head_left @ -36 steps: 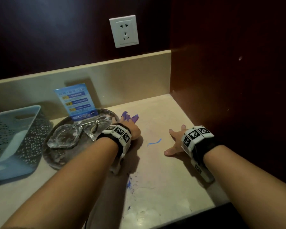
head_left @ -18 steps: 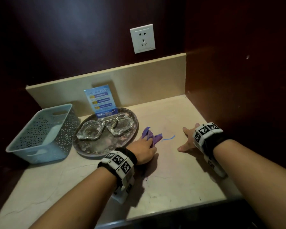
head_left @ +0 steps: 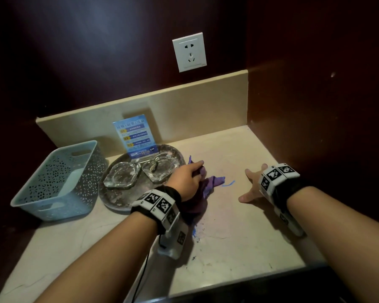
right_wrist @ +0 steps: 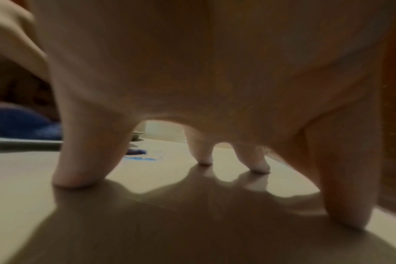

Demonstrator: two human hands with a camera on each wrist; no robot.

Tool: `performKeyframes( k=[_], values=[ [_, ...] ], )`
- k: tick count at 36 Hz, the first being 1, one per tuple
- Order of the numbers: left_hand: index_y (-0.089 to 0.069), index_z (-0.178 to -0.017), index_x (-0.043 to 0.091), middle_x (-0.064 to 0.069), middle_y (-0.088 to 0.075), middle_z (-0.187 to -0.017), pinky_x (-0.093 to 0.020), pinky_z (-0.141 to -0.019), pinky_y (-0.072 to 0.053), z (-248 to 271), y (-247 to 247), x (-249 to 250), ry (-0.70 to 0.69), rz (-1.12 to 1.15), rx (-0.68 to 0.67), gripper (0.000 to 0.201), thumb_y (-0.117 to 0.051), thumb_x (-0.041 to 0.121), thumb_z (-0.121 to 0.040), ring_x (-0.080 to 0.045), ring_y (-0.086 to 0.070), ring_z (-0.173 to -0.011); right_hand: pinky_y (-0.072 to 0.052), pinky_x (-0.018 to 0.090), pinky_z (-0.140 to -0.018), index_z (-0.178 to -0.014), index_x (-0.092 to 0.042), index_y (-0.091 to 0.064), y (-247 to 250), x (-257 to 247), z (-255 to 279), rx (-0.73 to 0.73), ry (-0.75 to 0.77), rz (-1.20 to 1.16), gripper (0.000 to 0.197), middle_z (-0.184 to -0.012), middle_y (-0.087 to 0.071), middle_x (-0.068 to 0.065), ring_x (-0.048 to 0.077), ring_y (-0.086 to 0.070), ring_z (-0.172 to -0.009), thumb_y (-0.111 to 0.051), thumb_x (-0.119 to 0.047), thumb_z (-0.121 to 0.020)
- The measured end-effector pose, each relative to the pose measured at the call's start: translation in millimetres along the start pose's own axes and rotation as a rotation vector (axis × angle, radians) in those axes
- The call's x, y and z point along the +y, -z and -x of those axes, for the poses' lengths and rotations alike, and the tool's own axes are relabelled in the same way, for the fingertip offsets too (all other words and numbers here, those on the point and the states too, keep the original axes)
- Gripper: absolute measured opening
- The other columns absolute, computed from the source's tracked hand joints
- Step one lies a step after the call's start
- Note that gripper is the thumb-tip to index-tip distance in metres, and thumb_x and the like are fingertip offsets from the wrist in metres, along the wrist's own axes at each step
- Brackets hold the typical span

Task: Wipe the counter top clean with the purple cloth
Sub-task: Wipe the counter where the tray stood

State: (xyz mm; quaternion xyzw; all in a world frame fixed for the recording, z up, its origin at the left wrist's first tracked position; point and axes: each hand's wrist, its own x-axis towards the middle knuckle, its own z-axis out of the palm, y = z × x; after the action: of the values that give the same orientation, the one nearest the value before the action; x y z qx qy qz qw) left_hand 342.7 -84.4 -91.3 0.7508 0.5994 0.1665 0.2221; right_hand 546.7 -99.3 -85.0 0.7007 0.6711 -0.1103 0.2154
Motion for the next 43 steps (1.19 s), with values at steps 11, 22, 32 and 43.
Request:
performKeyframes(
  k=[11, 22, 32, 43],
  values=[
    [-0.050, -0.128, 0.010, -0.014, -0.053, -0.135, -0.027, -0.099, -0.036, -4, -16, -21, 0.114, -0.098, -0.127, 0.033, -0.038, 0.020, -0.099, -0.029, -0.049, -0.126, -0.034, 0.039, -0.104, -0.153, -0.024, -0.009, 2, -2, 0, -0.022, -0.012, 0.002, 0.103, -0.155, -0.025, 0.011, 0.030, -0.031, -0.139, -0.052, -0.075, -0.076],
    [-0.029, -0.146, 0.019, -0.010, -0.029, -0.155, -0.031, -0.114, -0.028, 4, -12, -23, 0.182, -0.185, -0.201, 0.054, -0.039, 0.010, -0.094, -0.027, -0.031, -0.141, -0.031, 0.038, -0.107, -0.154, -0.023, -0.004, 2, -2, 3, -0.030, -0.015, 0.008, 0.103, -0.157, -0.020, 0.012, 0.029, -0.029, -0.141, -0.050, -0.076, -0.078],
    [-0.050, -0.132, 0.018, -0.012, -0.054, -0.137, -0.037, -0.106, -0.040, 6, -9, -25, 0.212, -0.187, -0.157, 0.041, -0.041, 0.012, -0.092, -0.030, -0.052, -0.123, -0.033, 0.036, -0.105, -0.154, -0.023, -0.008, 2, 0, 8, 0.001, 0.013, 0.020, 0.100, -0.157, -0.021, 0.011, 0.027, -0.031, -0.140, -0.049, -0.075, -0.078],
    [-0.036, -0.139, 0.013, -0.012, -0.038, -0.145, -0.038, -0.106, -0.038, 6, -13, -24, 0.137, -0.381, -0.262, 0.056, -0.050, 0.034, -0.089, -0.032, -0.043, -0.128, -0.033, 0.036, -0.106, -0.154, -0.022, -0.007, 3, -1, 4, -0.015, 0.009, 0.022, 0.103, -0.157, -0.020, 0.011, 0.028, -0.030, -0.140, -0.050, -0.076, -0.077]
  ],
)
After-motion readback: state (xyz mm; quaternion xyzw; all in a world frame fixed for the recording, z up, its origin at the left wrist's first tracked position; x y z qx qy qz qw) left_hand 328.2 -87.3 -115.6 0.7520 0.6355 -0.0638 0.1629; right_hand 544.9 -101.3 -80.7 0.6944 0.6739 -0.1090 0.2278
